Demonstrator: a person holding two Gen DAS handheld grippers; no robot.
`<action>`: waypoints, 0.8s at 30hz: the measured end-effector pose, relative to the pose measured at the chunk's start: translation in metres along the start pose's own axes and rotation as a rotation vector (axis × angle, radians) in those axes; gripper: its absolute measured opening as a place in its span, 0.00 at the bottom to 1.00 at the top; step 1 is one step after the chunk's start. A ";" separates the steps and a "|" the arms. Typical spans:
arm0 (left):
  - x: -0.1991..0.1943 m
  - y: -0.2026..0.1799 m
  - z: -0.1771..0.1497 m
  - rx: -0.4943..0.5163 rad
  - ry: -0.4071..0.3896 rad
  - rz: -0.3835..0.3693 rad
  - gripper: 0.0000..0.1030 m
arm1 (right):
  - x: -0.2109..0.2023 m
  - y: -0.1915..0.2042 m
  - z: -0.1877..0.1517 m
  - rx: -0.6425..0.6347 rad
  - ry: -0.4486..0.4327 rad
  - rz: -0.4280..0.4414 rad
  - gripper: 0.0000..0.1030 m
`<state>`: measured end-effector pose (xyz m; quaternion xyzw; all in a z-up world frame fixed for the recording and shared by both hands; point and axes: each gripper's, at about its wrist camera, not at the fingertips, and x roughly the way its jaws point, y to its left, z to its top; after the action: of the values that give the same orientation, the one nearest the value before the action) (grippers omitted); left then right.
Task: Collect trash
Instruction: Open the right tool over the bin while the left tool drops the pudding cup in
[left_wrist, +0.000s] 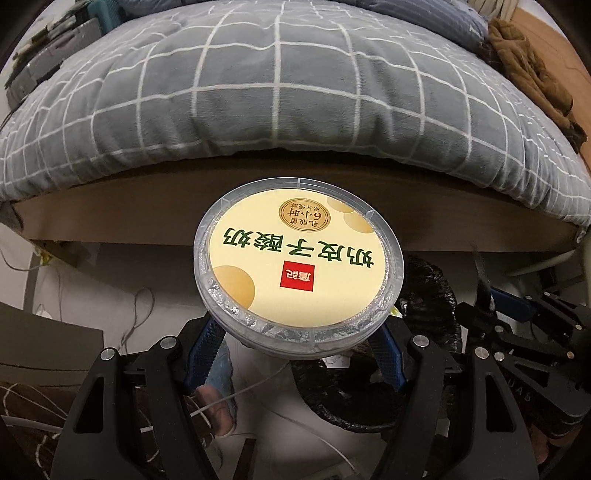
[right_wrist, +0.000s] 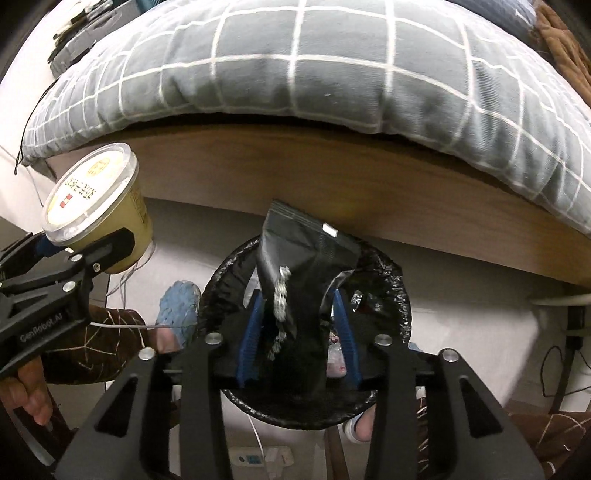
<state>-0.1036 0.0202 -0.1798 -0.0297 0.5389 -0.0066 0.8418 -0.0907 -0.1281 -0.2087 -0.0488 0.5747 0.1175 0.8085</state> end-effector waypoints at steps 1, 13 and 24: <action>0.001 0.002 -0.001 -0.002 0.003 0.001 0.68 | 0.001 0.002 -0.001 -0.004 0.005 0.000 0.38; -0.001 -0.012 -0.002 0.006 -0.003 -0.015 0.68 | -0.009 -0.011 0.000 -0.003 -0.029 -0.034 0.74; -0.005 -0.056 -0.003 0.077 -0.007 -0.074 0.68 | -0.040 -0.070 -0.014 0.119 -0.124 -0.137 0.92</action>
<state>-0.1072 -0.0359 -0.1734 -0.0170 0.5340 -0.0582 0.8433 -0.0989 -0.2042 -0.1793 -0.0323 0.5250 0.0304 0.8499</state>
